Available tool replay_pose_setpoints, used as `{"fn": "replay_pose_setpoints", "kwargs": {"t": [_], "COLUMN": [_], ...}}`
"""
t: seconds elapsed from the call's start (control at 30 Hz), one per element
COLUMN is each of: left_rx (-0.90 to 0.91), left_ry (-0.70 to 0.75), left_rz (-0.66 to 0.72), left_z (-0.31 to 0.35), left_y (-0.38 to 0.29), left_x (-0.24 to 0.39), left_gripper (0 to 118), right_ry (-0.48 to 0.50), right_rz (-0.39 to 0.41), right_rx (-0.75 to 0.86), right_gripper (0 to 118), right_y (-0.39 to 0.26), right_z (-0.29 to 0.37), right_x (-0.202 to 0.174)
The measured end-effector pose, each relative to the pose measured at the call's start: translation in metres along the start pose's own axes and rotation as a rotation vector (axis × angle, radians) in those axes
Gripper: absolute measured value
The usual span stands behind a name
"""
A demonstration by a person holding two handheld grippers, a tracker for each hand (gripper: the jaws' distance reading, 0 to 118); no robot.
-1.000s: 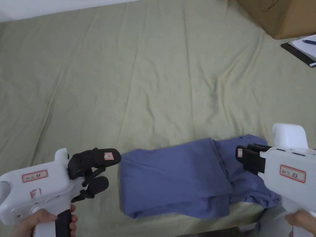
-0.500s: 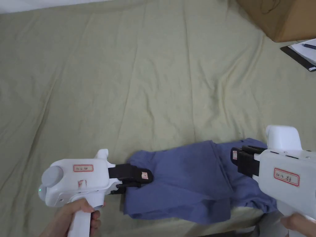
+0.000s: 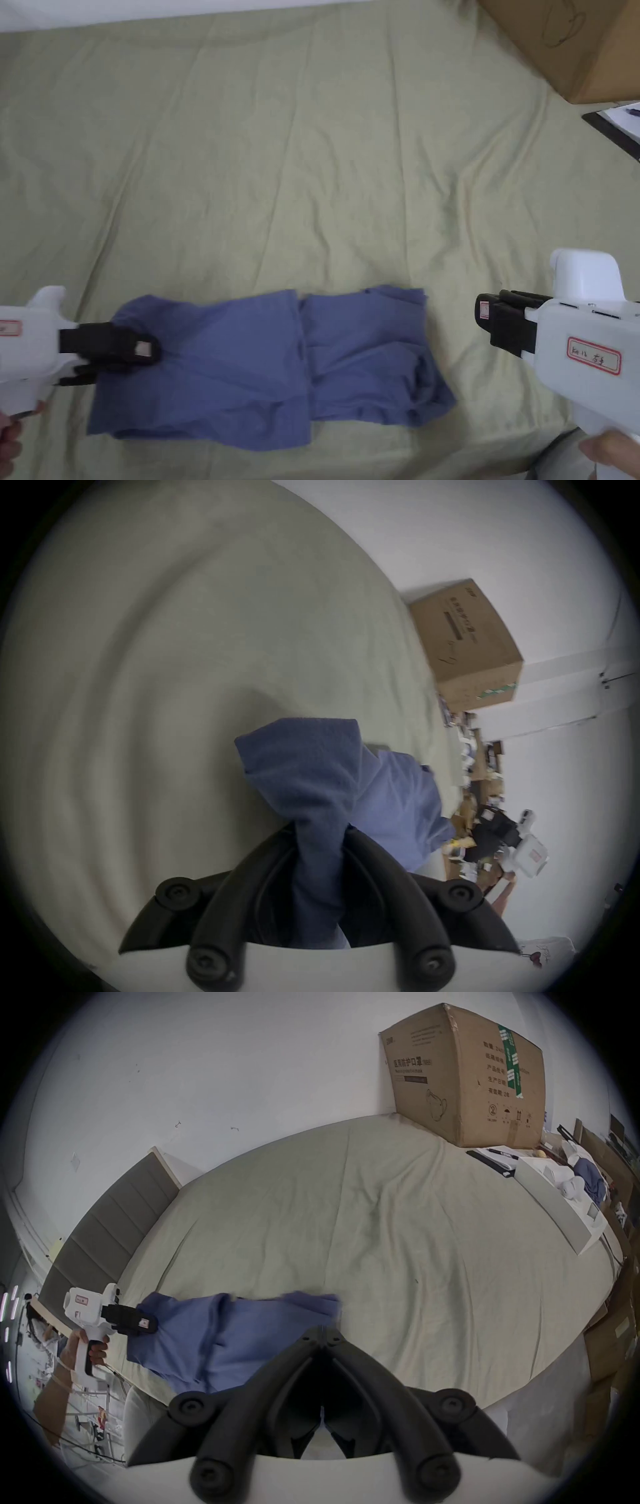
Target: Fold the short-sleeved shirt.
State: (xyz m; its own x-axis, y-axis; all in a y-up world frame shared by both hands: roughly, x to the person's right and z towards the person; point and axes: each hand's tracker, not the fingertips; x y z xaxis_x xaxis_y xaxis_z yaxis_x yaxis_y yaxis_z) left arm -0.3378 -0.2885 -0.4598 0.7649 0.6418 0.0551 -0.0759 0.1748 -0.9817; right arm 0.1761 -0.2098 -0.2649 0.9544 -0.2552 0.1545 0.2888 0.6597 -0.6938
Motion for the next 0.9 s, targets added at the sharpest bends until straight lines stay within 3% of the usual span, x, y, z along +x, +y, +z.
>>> {"fn": "replay_pose_setpoints", "kwargs": {"t": [0.2, 0.4, 0.63, 0.9], "left_rx": [0.103, 0.101, 0.032, -0.094], "left_ry": [0.179, 0.269, 0.18, 0.17], "left_rz": [0.019, -0.008, -0.104, -0.174], "left_z": [0.063, 0.059, -0.003, -0.118], "left_y": [0.011, 0.014, 0.012, -0.003], "left_x": [-0.015, 0.054, 0.176, 0.232], "left_gripper": [9, 9, 9, 13], "right_ry": [0.037, 0.07, 0.041, 0.013], "right_rz": [0.005, 0.009, 0.007, -0.071], "right_rx": [-0.012, -0.018, -0.011, 0.005], "right_gripper": [0, 0, 0, 0], "right_y": [-0.004, -0.006, -0.005, -0.009], "right_z": [-0.009, -0.012, -0.004, 0.009], "right_x": [-0.009, -0.012, 0.004, 0.039]}}
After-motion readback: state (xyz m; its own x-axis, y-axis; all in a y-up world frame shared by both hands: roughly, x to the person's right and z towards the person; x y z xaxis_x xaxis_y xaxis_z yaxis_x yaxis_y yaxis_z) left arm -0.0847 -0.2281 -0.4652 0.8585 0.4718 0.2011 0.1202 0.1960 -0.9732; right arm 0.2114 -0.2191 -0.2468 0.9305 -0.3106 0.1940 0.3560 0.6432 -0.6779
